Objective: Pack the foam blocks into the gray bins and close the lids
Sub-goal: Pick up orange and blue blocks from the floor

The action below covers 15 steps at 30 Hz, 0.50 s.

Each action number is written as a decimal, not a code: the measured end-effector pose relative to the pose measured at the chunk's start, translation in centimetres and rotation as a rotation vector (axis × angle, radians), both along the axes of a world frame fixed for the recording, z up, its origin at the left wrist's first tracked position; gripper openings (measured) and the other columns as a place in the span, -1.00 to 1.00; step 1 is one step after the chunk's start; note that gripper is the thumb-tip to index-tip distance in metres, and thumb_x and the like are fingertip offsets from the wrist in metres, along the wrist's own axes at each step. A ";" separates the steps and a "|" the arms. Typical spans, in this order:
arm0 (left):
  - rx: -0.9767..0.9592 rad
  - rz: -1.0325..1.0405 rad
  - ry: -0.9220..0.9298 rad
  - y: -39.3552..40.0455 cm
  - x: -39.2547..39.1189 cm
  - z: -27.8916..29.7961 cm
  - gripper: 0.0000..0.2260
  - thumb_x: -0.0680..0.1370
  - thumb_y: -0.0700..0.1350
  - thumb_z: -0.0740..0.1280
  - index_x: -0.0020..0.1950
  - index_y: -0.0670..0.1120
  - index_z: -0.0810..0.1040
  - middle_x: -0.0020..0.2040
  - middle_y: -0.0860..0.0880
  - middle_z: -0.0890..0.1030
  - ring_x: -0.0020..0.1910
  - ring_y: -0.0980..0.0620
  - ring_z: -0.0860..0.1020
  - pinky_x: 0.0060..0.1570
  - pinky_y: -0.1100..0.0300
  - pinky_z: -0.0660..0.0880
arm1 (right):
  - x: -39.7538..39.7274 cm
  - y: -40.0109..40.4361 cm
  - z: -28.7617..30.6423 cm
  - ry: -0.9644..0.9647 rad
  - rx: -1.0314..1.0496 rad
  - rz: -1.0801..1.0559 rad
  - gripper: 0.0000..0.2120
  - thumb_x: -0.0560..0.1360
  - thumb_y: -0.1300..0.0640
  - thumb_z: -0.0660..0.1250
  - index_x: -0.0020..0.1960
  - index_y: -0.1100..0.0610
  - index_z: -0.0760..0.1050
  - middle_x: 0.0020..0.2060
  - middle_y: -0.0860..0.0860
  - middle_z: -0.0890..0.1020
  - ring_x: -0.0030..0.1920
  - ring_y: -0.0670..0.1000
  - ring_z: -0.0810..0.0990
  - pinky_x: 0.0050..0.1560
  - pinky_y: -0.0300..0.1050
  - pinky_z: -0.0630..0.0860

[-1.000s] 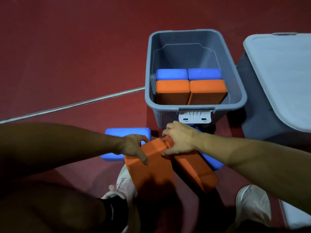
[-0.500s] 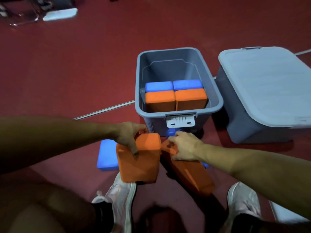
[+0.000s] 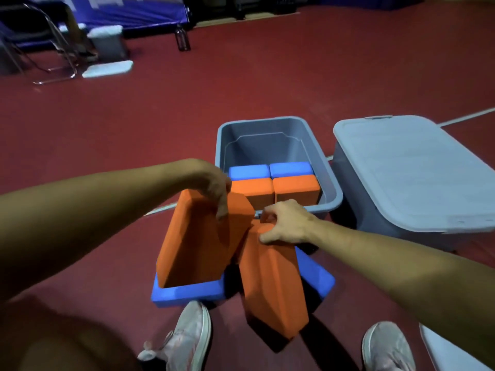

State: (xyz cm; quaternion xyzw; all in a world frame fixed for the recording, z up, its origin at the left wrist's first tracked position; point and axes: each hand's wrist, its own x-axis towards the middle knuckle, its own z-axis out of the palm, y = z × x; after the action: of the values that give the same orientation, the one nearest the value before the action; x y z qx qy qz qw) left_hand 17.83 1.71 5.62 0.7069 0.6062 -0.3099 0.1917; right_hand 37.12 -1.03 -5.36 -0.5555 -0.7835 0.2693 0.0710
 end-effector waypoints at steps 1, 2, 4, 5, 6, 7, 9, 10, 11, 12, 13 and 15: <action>0.002 0.058 -0.023 0.7 0.3 1.6 -0.52 0.38 -0.05 0.54 0.27 -0.09 0.55 0.15 -0.04 0.53 0.00 -0.02 0.45 -0.33 0.25 0.43 | 0.1 0.5 0.9 0.015 -0.003 -0.005 -0.52 0.09 -0.27 0.38 -0.11 -0.02 0.60 -0.23 -0.09 0.63 -0.17 0.00 0.58 -0.14 -0.07 0.57; 0.042 0.035 -0.054 1.3 0.6 3.3 -0.43 0.37 -0.04 0.55 0.35 -0.09 0.50 0.24 -0.07 0.52 0.04 -0.04 0.44 -0.21 0.22 0.43 | 0.2 1.0 1.7 0.033 -0.010 -0.012 -0.53 0.08 -0.27 0.36 -0.13 -0.02 0.61 -0.23 -0.09 0.63 -0.16 -0.03 0.59 -0.14 -0.07 0.57; 0.095 -0.012 -0.039 2.0 0.5 6.1 -0.38 0.35 -0.01 0.55 0.39 -0.03 0.47 0.32 -0.07 0.49 0.11 -0.06 0.44 -0.05 0.15 0.41 | 0.6 2.0 3.3 0.067 -0.013 -0.045 -0.61 0.11 -0.25 0.36 -0.17 -0.04 0.61 -0.23 -0.12 0.63 -0.15 -0.08 0.58 -0.18 -0.11 0.53; 0.110 -0.010 -0.028 2.2 0.2 7.0 -0.37 0.35 0.00 0.55 0.39 -0.01 0.48 0.33 -0.06 0.49 0.15 -0.07 0.46 0.00 0.13 0.43 | 1.0 2.6 4.2 0.089 -0.008 -0.067 -0.65 0.13 -0.23 0.38 -0.18 -0.07 0.61 -0.23 -0.13 0.63 -0.15 -0.11 0.57 -0.20 -0.14 0.51; 0.144 -0.019 -0.034 2.5 0.0 7.6 -0.37 0.35 0.01 0.55 0.39 0.01 0.48 0.34 -0.05 0.49 0.19 -0.09 0.47 0.05 0.11 0.45 | 1.5 3.1 5.0 0.124 -0.003 -0.093 -0.69 0.15 -0.21 0.39 -0.18 -0.11 0.63 -0.22 -0.15 0.64 -0.14 -0.12 0.58 -0.19 -0.15 0.51; 0.171 -0.035 -0.045 2.5 -0.2 8.3 -0.37 0.35 0.02 0.55 0.40 0.02 0.48 0.34 -0.05 0.50 0.23 -0.10 0.47 0.09 0.10 0.47 | 1.9 3.5 5.9 0.172 0.009 -0.123 -0.71 0.16 -0.20 0.41 -0.17 -0.13 0.64 -0.23 -0.16 0.65 -0.13 -0.12 0.60 -0.16 -0.15 0.54; 0.246 -0.063 -0.056 3.1 -0.6 9.4 -0.34 0.33 0.04 0.55 0.42 0.06 0.46 0.35 -0.05 0.49 0.26 -0.11 0.47 0.11 0.11 0.47 | 2.9 4.4 7.7 0.264 0.046 -0.185 -0.77 0.20 -0.14 0.46 -0.16 -0.14 0.67 -0.25 -0.14 0.68 -0.14 -0.11 0.63 -0.14 -0.14 0.56; 0.292 -0.066 -0.067 3.2 -0.7 10.0 -0.31 0.32 0.05 0.56 0.43 0.08 0.45 0.35 -0.05 0.49 0.26 -0.11 0.48 0.11 0.10 0.48 | 3.3 4.8 8.6 0.318 0.058 -0.215 -0.80 0.22 -0.09 0.49 -0.16 -0.11 0.68 -0.25 -0.11 0.69 -0.15 -0.09 0.63 -0.16 -0.14 0.54; 0.334 -0.063 -0.077 3.3 -0.8 10.6 -0.28 0.29 0.05 0.57 0.43 0.10 0.44 0.36 -0.04 0.49 0.26 -0.10 0.48 0.11 0.10 0.49 | 3.7 5.2 9.4 0.380 0.071 -0.244 -0.80 0.23 -0.06 0.51 -0.16 -0.06 0.69 -0.25 -0.07 0.69 -0.16 -0.07 0.63 -0.16 -0.13 0.53; 0.372 -0.057 -0.098 3.5 -0.9 11.2 -0.26 0.28 0.04 0.58 0.43 0.12 0.43 0.36 -0.05 0.49 0.26 -0.10 0.48 0.11 0.11 0.49 | 4.1 5.5 10.2 0.440 0.090 -0.274 -0.75 0.19 -0.08 0.53 -0.17 -0.03 0.69 -0.25 -0.03 0.70 -0.17 -0.04 0.63 -0.14 -0.08 0.54; 0.409 -0.050 -0.121 3.6 -1.1 11.7 -0.25 0.27 0.02 0.59 0.43 0.13 0.43 0.36 -0.05 0.49 0.26 -0.09 0.48 0.10 0.13 0.48 | 4.5 5.9 10.9 0.499 0.114 -0.307 -0.68 0.13 -0.12 0.52 -0.18 -0.01 0.70 -0.26 0.00 0.70 -0.17 -0.02 0.63 -0.12 -0.02 0.54; 0.468 -0.044 -0.180 3.7 -1.4 12.8 -0.22 0.24 -0.02 0.61 0.43 0.14 0.43 0.37 -0.04 0.49 0.27 -0.08 0.47 0.12 0.13 0.48 | 5.2 6.5 12.2 0.584 0.172 -0.360 -0.64 0.07 -0.15 0.49 -0.20 0.00 0.70 -0.31 -0.01 0.68 -0.22 -0.03 0.61 -0.15 -0.02 0.51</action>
State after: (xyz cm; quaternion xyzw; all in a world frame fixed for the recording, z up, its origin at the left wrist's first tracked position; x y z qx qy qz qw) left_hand 16.41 5.45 18.44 0.7697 0.6266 -0.1011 0.0691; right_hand 42.28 5.50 6.84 -0.5763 -0.6394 0.3328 0.3851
